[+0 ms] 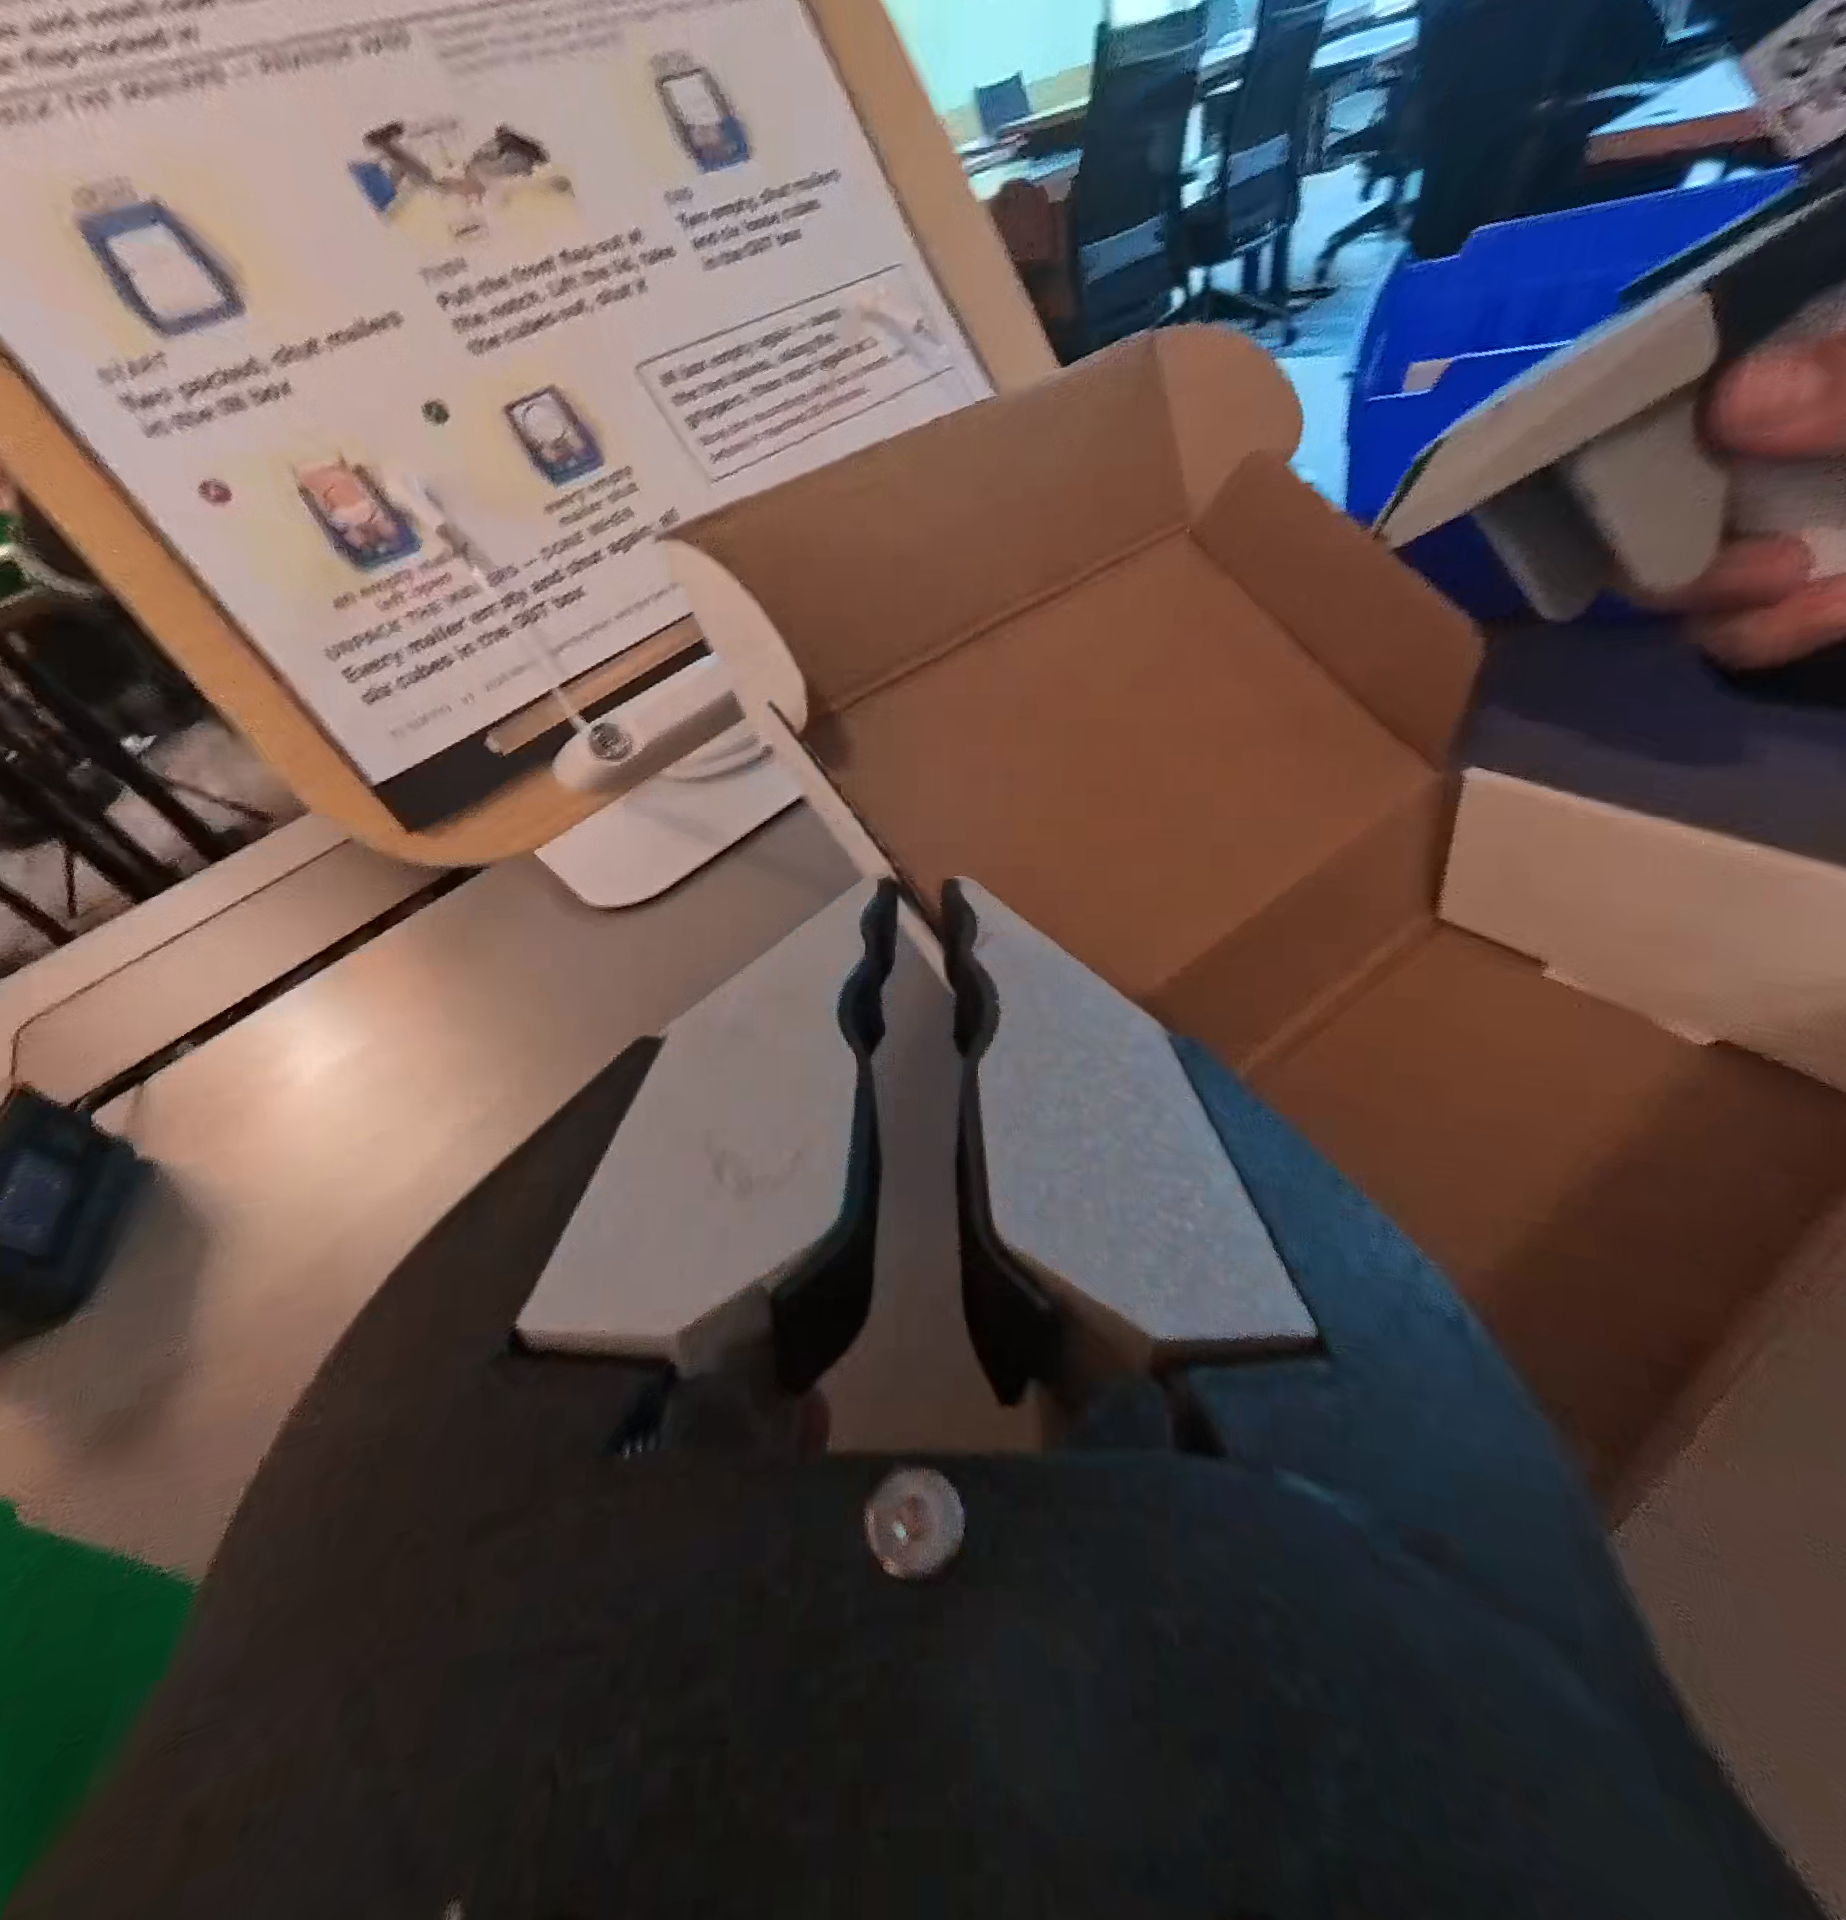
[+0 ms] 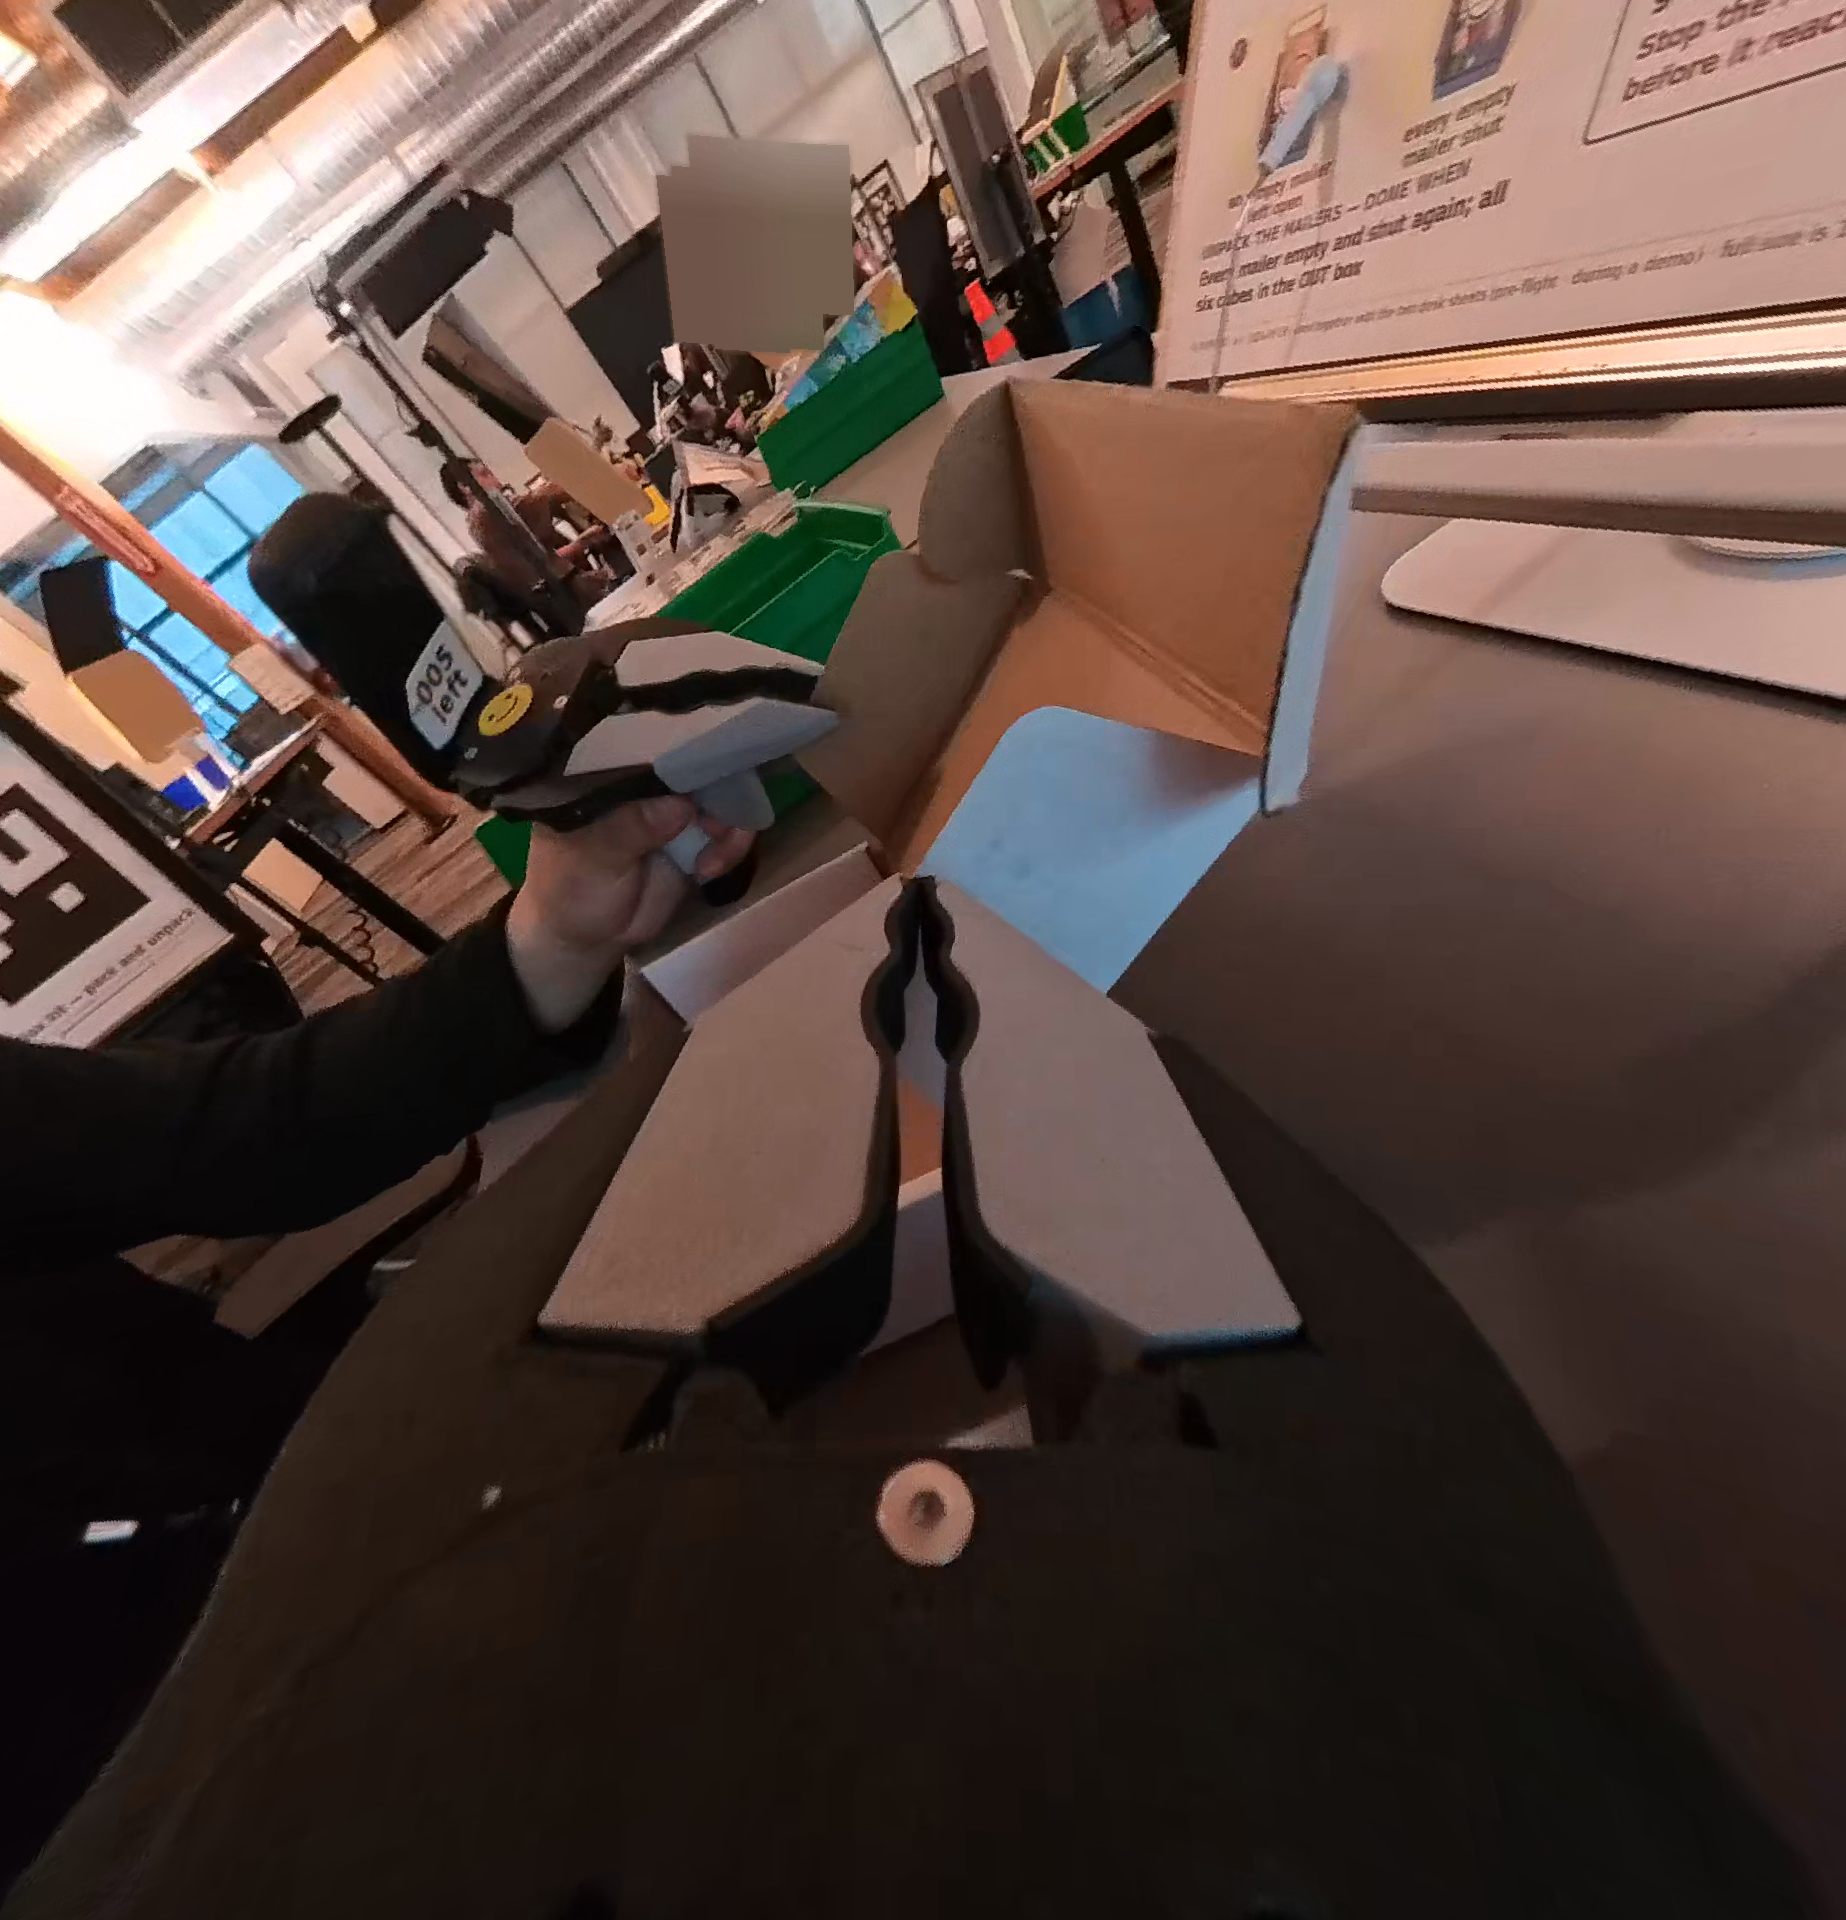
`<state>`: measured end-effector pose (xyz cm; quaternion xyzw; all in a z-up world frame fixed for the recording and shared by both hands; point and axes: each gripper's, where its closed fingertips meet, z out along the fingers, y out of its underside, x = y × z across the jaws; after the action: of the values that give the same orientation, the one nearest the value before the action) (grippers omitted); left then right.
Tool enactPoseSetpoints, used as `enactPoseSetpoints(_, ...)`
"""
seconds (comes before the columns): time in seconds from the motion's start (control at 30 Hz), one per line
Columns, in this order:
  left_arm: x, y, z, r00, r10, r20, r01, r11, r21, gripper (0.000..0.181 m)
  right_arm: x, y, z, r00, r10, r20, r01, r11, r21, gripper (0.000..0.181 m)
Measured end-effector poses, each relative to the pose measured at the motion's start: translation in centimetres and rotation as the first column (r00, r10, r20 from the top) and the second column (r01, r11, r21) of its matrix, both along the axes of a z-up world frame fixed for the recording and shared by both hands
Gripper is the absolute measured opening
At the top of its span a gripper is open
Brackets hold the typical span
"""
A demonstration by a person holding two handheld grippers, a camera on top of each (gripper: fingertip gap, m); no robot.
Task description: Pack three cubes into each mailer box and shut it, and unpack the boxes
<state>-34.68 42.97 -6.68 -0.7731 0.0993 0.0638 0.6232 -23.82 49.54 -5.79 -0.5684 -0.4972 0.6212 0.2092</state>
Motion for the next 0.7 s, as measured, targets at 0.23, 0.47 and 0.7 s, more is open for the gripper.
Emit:
enactPoseSetpoints(0.23, 2.5, -1.1, 0.3, 0.958, -0.193, 0.211, 0.198, 0.98, -0.002, 0.015, 0.6, -1.5, -0.8, 0.997, 0.073, 0.025, -0.075, 0.993, 0.095, 0.0)
enactPoseSetpoints(0.47, 2.6, -1.7, 0.3, 0.907, -0.275, 0.318, 0.289, 0.957, 0.003, 0.015, 1.0, -1.8, -1.2, 0.995, 0.092, 0.037, -0.096, 0.987, 0.128, 0.0)
enactPoseSetpoints(0.7, 2.8, -1.8, 0.3, 0.957, -0.255, 0.137, 0.26, 0.965, -0.023, 0.012, 1.1, -2.4, -1.4, 0.993, 0.116, 0.036, -0.119, 0.986, 0.115, 0.0)
